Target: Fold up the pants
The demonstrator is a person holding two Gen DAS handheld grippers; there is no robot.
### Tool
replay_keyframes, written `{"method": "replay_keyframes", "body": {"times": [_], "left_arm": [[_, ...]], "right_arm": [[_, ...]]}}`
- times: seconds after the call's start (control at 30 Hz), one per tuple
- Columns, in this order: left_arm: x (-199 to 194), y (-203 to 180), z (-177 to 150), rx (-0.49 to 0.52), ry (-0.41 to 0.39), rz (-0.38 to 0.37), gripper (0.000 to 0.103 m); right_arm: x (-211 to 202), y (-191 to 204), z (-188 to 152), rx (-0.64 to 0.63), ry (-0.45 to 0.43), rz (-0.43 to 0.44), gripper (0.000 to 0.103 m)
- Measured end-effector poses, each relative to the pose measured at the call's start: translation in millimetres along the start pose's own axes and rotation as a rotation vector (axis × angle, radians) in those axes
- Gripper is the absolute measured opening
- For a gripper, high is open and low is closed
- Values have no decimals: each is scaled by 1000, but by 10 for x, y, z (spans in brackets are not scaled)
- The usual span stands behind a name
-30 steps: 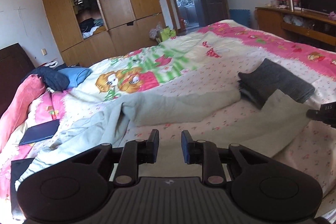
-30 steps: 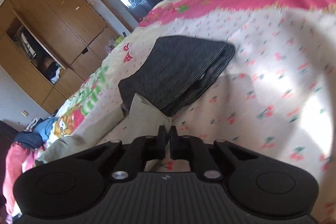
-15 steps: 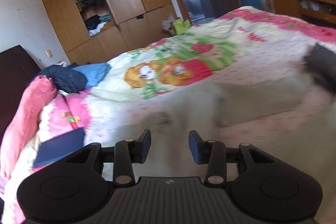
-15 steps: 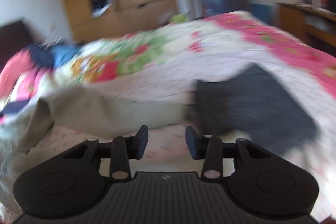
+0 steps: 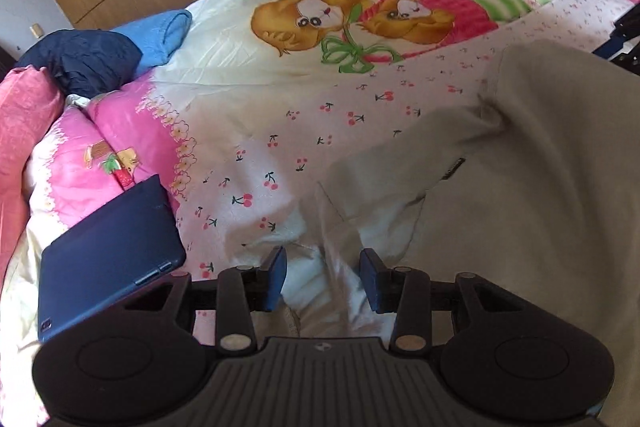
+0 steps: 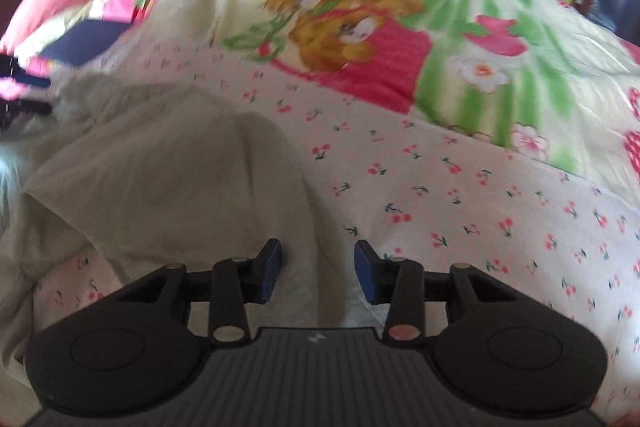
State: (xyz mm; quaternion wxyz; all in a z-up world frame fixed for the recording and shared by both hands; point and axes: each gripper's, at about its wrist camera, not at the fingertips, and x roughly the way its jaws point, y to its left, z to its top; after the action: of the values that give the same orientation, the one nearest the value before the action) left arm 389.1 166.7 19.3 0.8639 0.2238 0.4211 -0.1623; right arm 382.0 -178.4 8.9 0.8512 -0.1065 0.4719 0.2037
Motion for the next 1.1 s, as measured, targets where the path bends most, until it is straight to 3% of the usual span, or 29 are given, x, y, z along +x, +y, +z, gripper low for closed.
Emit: {"method": "replay_keyframes", "body": {"times": [0.17, 0.3, 0.43, 0.57, 0.6, 0.63, 0.67, 0.73, 0.93, 1.1], "left_arm": [[-3, 298, 110, -76, -27, -64, 55], [227, 474, 89, -84, 54, -74, 55], [575, 405, 94, -10, 149, -126, 55], [752, 360, 146, 11, 180, -119, 54], [741, 382, 157, -5, 175, -106, 49], [724, 400, 155, -16, 169, -89, 44], [716, 412, 146, -21, 165, -58, 30], [726, 410, 121, -27, 164, -33, 26], [717, 237, 123, 41, 155, 27, 18], [460, 295, 129, 3, 95, 56, 18]], "right_arm": [[180, -37, 117, 4, 89, 27, 42], [261, 27, 190, -45, 108, 35, 42], [329, 58, 283, -95, 118, 39, 42], [445, 115, 317, -135, 131, 31, 42], [441, 114, 309, -128, 126, 26, 41], [429, 121, 292, -113, 116, 16, 34], [414, 139, 264, -106, 107, 13, 15], [383, 170, 229, -92, 101, -9, 3], [134, 201, 179, -86, 27, -57, 1], [-316, 224, 162, -55, -97, -107, 0]]}}
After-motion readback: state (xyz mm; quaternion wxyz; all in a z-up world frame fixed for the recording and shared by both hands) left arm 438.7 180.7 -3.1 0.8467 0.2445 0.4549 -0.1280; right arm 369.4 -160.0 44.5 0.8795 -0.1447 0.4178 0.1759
